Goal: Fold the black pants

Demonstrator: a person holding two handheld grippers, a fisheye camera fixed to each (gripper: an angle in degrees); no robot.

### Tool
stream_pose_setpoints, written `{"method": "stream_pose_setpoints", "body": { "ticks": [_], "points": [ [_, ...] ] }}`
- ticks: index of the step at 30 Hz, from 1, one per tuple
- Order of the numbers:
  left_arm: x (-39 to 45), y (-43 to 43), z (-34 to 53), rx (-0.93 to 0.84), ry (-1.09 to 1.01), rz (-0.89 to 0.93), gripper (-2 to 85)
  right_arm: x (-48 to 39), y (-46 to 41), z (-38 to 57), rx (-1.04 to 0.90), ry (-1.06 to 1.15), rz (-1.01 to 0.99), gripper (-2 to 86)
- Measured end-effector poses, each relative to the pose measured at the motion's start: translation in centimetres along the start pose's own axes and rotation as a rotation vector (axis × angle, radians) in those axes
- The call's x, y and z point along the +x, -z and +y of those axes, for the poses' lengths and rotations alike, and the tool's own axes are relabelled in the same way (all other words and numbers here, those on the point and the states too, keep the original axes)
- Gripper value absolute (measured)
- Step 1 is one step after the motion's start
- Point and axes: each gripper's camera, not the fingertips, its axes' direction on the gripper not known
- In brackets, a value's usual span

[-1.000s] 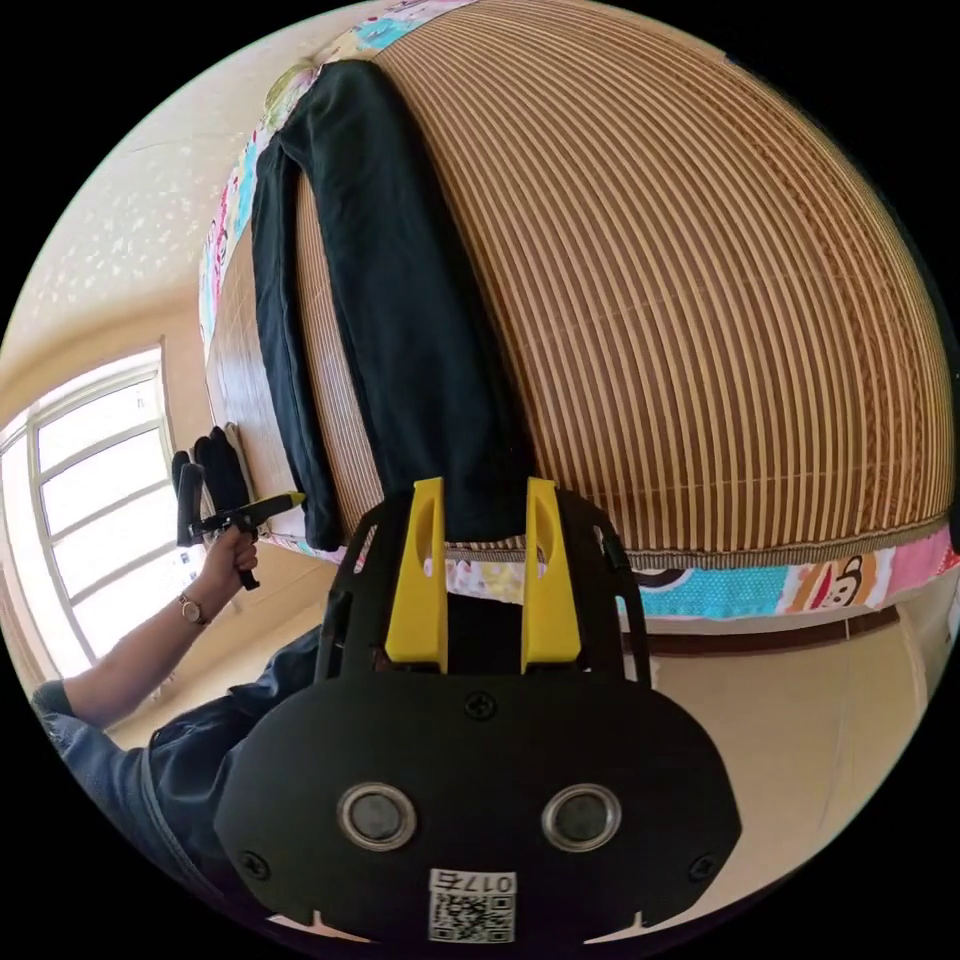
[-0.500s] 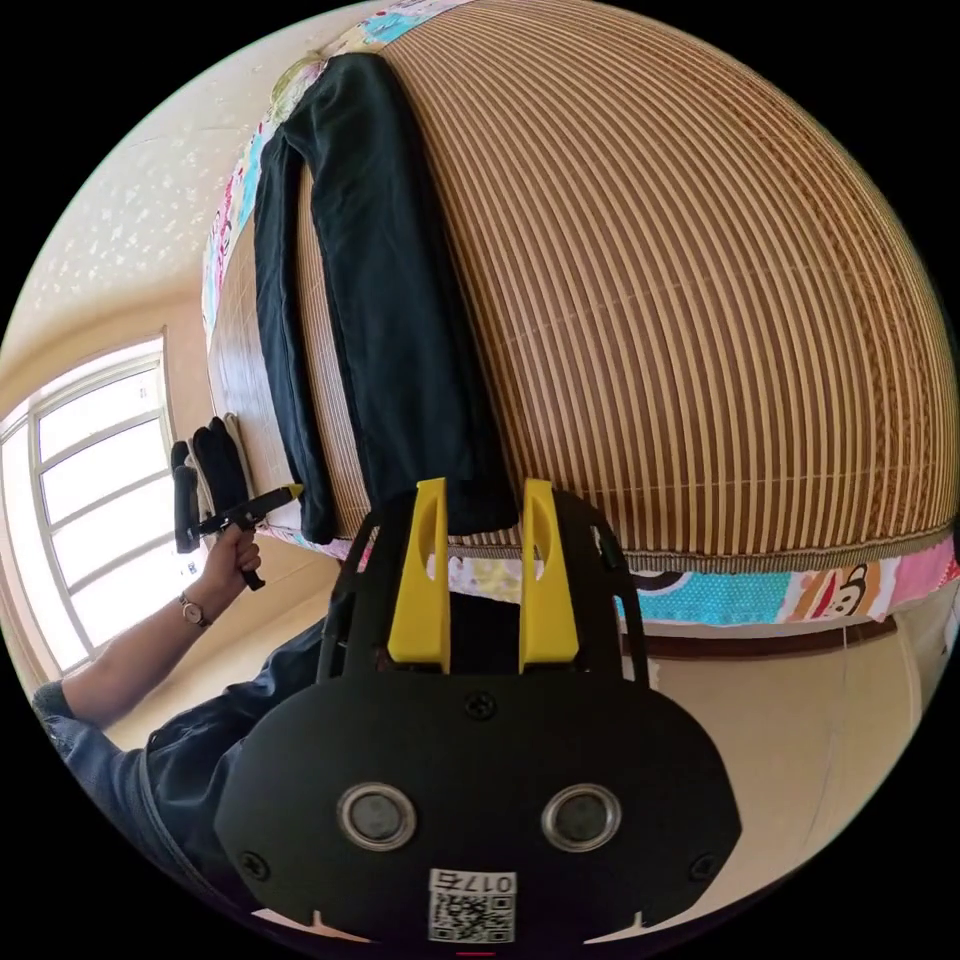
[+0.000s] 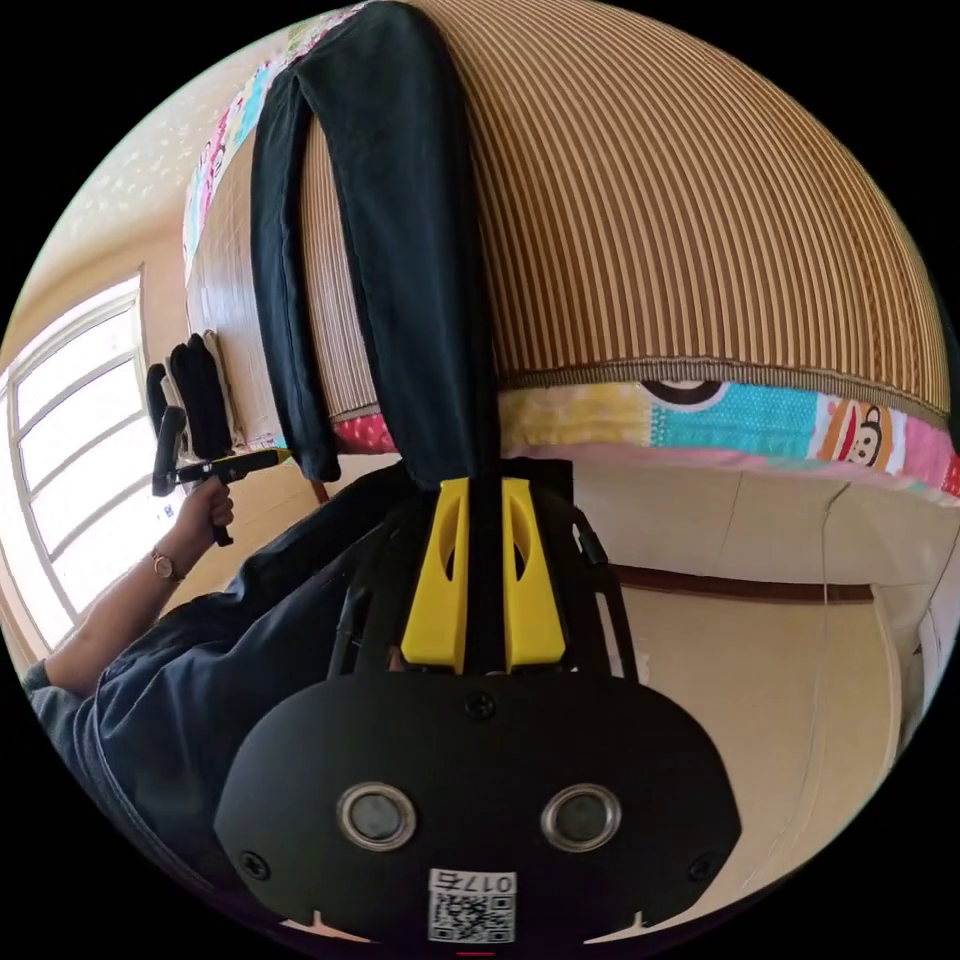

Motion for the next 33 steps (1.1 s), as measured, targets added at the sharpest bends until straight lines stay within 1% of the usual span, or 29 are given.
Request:
{"method": "stream_pose_setpoints", "body": {
  "ticks": [1, 3, 5, 6, 7, 8, 11, 13, 15, 16, 17, 18, 19, 20, 21, 22, 23, 24, 26, 27, 28, 29, 30, 31, 32, 33],
  "points": [
    [-1.4, -0.9, 1.4, -0.024, 0.053, 0.065, 1.0, 0.2, -0.6, 0.9, -0.031, -0.013, 0.011, 4.9],
    [-3.2, -1.4, 3.5, -0.022, 0.124, 0.141, 2.2, -0.3, -0.4, 2.2, -0.034, -0.010, 0.048, 4.9],
    [-3.9, -0.4, 5.9, 0.064, 0.155, 0.233, 7.2, -2.3, 1.7, 3.8, 0.044, 0.040, 0.071, 5.0],
    [-3.6, 0.7, 7.3, 0.136, 0.150, 0.288, 11.2, -3.0, 2.4, 4.2, 0.064, 0.063, 0.070, 5.0],
    [-2.5, 1.8, 8.3, 0.178, 0.134, 0.314, 14.7, -4.9, 3.7, 4.8, 0.093, 0.137, 0.077, 5.1],
    [-1.7, 2.3, 8.7, 0.193, 0.121, 0.318, 15.1, -7.3, 4.7, 5.4, 0.101, 0.241, 0.123, 5.2],
    [4.6, 5.6, 9.4, 0.265, -0.050, 0.391, 16.0, -12.8, 5.6, 6.5, 0.070, 0.440, 0.247, 5.2],
    [10.9, 8.3, 9.0, 0.275, -0.247, 0.456, 16.8, -15.3, 5.6, 6.8, 0.061, 0.511, 0.269, 5.0],
    [15.5, 10.0, 8.6, 0.259, -0.370, 0.441, 17.7, -17.8, 5.3, 7.0, 0.055, 0.589, 0.297, 4.6],
    [18.2, 10.6, 8.3, 0.235, -0.434, 0.407, 18.2, -19.4, 4.8, 7.2, 0.047, 0.657, 0.351, 4.4],
    [19.4, 10.7, 8.1, 0.221, -0.457, 0.382, 18.0, -21.0, 4.1, 7.6, 0.040, 0.732, 0.408, 4.2],
    [21.3, 10.5, 7.6, 0.182, -0.479, 0.305, 17.5, -21.7, 3.7, 7.7, 0.035, 0.765, 0.429, 4.1],
    [22.8, 9.7, 7.0, 0.132, -0.487, 0.212, 14.9, -22.8, 3.2, 7.9, 0.024, 0.815, 0.448, 4.1],
    [23.3, 9.1, 6.8, 0.107, -0.491, 0.169, 13.5, -23.7, 3.1, 8.0, 0.020, 0.843, 0.436, 4.1],
    [24.1, 7.9, 6.6, 0.062, -0.513, 0.122, 8.4, -23.9, 3.1, 8.0, 0.020, 0.851, 0.421, 4.2],
    [24.2, 6.8, 6.8, 0.038, -0.521, 0.112, 5.6, -24.3, 3.4, 7.9, 0.016, 0.862, 0.386, 4.4],
    [24.0, 6.5, 7.0, 0.042, -0.520, 0.121, 5.3, -24.2, 3.5, 7.7, -0.011, 0.877, 0.371, 4.6],
    [23.4, 6.1, 7.6, 0.058, -0.520, 0.171, 4.9, -23.9, 3.5, 7.5, -0.042, 0.899, 0.364, 4.7],
    [21.9, 5.4, 8.2, 0.065, -0.497, 0.255, 4.5, -21.1, 2.7, 6.2, -0.250, 0.992, 0.392, 4.1],
    [20.6, 4.6, 8.5, 0.042, -0.462, 0.299, 4.2, -19.9, 2.5, 5.7, -0.308, 0.999, 0.426, 3.8],
    [19.3, 3.8, 8.7, 0.025, -0.429, 0.327, 4.0, -17.1, 2.2, 3.9, -0.397, 0.969, 0.519, 4.2],
    [18.7, 3.6, 8.9, 0.024, -0.417, 0.340, 3.9, -14.3, 2.6, 1.4, -0.434, 0.900, 0.591, 5.3],
    [17.5, 3.5, 9.2, 0.032, -0.399, 0.373, 3.9, -13.0, 3.2, -0.2, -0.431, 0.858, 0.602, 6.2],
    [16.4, 3.6, 9.6, 0.040, -0.382, 0.405, 3.9, -10.7, 5.0, -3.8, -0.396, 0.761, 0.565, 7.6],
    [15.9, 3.6, 9.7, 0.043, -0.375, 0.415, 3.9, -8.7, 7.4, -8.2, -0.335, 0.633, 0.467, 8.5],
    [15.0, 3.6, 10.0, 0.049, -0.366, 0.431, 3.9, -7.6, 8.7, -10.6, -0.295, 0.560, 0.395, 8.9]
  ]
}}
